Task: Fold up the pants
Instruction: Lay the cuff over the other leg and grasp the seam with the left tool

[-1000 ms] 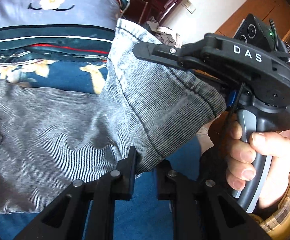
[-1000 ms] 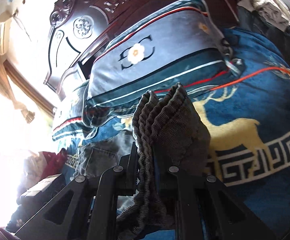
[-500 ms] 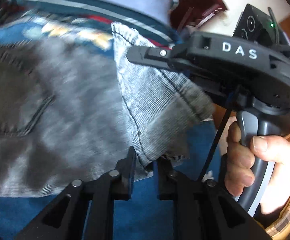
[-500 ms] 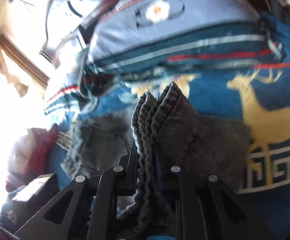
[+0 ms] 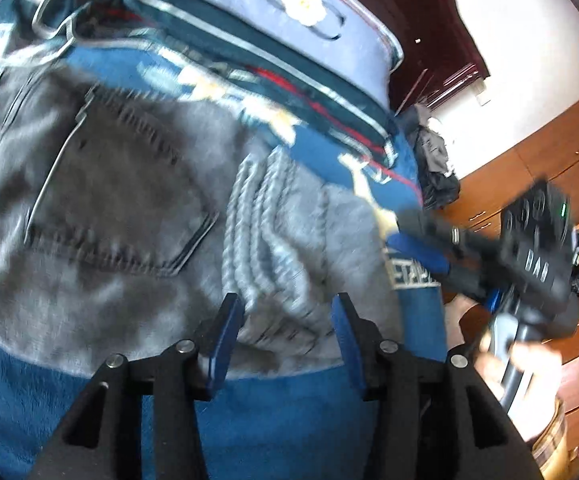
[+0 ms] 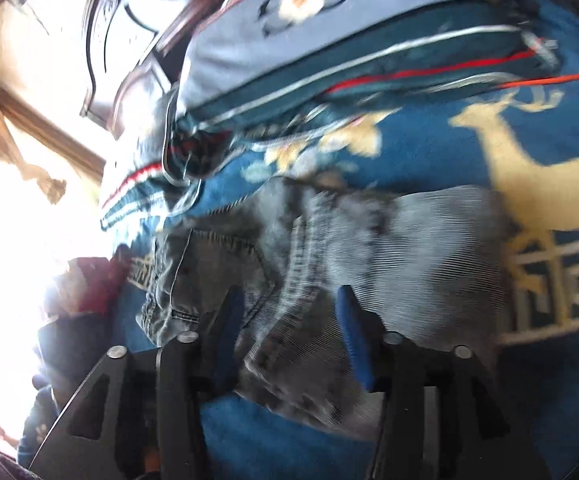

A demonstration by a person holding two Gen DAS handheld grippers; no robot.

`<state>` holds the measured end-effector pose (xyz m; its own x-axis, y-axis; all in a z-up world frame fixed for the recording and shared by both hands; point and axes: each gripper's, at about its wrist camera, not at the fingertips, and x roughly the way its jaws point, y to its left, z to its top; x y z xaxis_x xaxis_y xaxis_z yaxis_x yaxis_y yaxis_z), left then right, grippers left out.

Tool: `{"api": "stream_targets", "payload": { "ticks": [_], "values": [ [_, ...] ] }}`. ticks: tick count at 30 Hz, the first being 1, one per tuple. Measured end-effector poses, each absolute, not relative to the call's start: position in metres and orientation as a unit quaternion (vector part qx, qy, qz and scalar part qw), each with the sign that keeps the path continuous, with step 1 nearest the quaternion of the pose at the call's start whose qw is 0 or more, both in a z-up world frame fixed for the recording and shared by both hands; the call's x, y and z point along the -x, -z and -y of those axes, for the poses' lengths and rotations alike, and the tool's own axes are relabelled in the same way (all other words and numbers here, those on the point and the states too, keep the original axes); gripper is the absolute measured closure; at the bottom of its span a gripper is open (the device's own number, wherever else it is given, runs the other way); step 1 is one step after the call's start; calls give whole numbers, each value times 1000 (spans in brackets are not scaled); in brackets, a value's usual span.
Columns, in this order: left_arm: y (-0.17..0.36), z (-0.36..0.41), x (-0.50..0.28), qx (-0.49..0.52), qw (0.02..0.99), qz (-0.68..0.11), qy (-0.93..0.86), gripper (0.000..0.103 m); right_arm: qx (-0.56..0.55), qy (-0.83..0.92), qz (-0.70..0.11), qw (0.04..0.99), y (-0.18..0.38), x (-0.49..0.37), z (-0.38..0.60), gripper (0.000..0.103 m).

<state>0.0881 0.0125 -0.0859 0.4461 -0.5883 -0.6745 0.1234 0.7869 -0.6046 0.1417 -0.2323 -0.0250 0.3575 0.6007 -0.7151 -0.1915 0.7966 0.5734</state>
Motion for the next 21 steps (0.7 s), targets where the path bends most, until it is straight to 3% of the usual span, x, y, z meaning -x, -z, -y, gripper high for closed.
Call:
{"api": "stream_targets", "payload": {
  "ticks": [7,8,9,10,11,18,21],
  "values": [
    [81,27,-113,168,820,-505,209,49,-190,-188,-518,812,37,-108,276,51],
    [84,33,-115,150,818,-515,208,53,-191,-179,-519,813,42,-105,279,51],
    [90,42,-118,136,813,-527,209,76,-199,-167,-522,813,48,-102,285,51],
    [97,48,-120,122,806,-540,208,89,-207,-160,-525,810,53,-100,291,51],
    [103,51,-121,112,802,-551,201,94,-217,-151,-531,805,62,-98,296,51],
    [75,25,-81,157,830,-495,204,95,-221,-146,-540,799,77,-90,300,51],
    [86,29,-77,128,832,-504,193,95,-203,-153,-541,802,78,-90,289,51]
  ]
}}
